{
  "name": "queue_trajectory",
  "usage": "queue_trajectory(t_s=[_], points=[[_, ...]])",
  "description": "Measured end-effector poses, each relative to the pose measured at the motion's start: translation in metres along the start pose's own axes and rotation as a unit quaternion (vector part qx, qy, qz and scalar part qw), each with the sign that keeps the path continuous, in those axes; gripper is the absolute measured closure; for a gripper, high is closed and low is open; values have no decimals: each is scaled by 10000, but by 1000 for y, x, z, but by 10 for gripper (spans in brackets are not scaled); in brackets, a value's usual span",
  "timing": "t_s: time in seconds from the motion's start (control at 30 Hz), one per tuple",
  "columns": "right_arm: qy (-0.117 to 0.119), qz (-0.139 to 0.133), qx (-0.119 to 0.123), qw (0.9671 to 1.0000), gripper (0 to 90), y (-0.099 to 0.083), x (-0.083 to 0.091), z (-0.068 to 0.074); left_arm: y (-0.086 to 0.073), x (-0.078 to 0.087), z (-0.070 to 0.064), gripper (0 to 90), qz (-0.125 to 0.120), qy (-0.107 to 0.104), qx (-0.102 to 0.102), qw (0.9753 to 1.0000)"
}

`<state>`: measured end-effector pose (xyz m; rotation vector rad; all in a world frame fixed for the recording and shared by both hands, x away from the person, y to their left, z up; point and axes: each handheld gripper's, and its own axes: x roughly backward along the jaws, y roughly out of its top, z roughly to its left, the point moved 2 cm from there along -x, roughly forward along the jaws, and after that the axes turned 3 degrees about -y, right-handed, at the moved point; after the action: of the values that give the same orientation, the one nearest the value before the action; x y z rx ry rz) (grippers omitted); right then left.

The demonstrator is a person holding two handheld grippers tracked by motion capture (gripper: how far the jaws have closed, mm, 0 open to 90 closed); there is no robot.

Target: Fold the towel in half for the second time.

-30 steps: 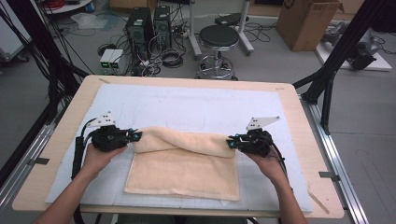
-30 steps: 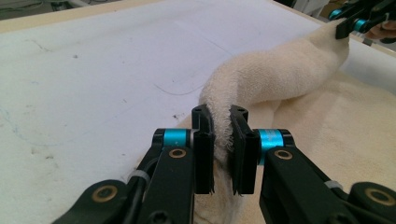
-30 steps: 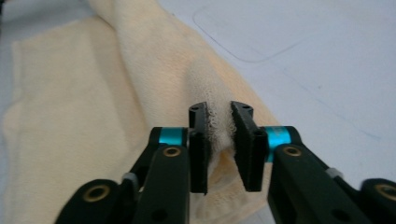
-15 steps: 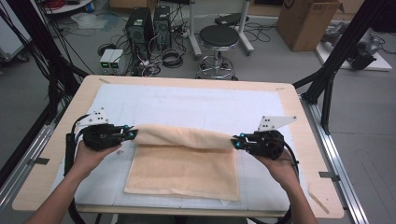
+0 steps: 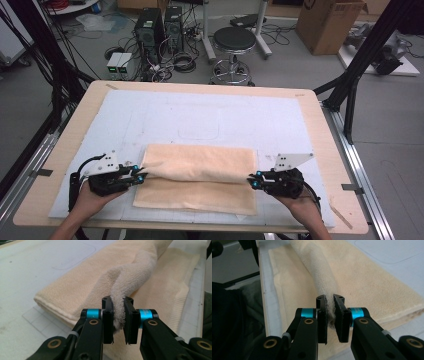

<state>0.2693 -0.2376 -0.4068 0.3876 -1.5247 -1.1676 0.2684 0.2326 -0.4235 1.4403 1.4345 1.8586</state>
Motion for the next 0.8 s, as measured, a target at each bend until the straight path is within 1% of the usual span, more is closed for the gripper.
queue_trajectory(t_s=[0.1,0.17,0.23,0.37,0.4,0.53,0.57,0.6,0.63,0.7,0.73,0.77,0.8], points=[[40,49,25,10000,825,-4,-1,4,-6,3,-3,795,66,-13,-53,10000],[52,47,97,9999,826,-5,-1,7,-9,5,-6,795,108,-16,-79,9999],[107,85,112,9998,826,-6,-1,11,-11,6,-8,795,149,-31,-104,9998],[108,208,150,9996,826,-11,-2,13,-18,7,-13,795,187,-57,-80,9998],[139,224,115,9996,826,-14,-2,14,-19,7,-13,793,200,-81,-71,9997],[197,288,102,9993,827,-20,-3,15,-24,7,-20,779,214,-188,-48,9996],[208,287,92,9993,825,-22,-3,16,-24,8,-21,747,217,-250,-35,9994],[288,307,88,9991,812,-23,-3,16,-24,9,-22,693,198,-322,-17,9993],[335,317,89,9989,788,-24,-3,17,-23,10,-23,656,120,-387,41,9992],[438,264,74,9987,740,-22,-2,17,-20,13,-25,606,22,-510,53,9987],[472,192,79,9987,708,-21,-1,17,-18,14,-26,573,-24,-513,68,9987],[486,117,72,9987,676,-18,-1,16,-16,15,-28,540,-37,-476,45,9988],[483,58,51,9988,654,-16,-1,17,-14,14,-29,512,-33,-492,25,9988]])
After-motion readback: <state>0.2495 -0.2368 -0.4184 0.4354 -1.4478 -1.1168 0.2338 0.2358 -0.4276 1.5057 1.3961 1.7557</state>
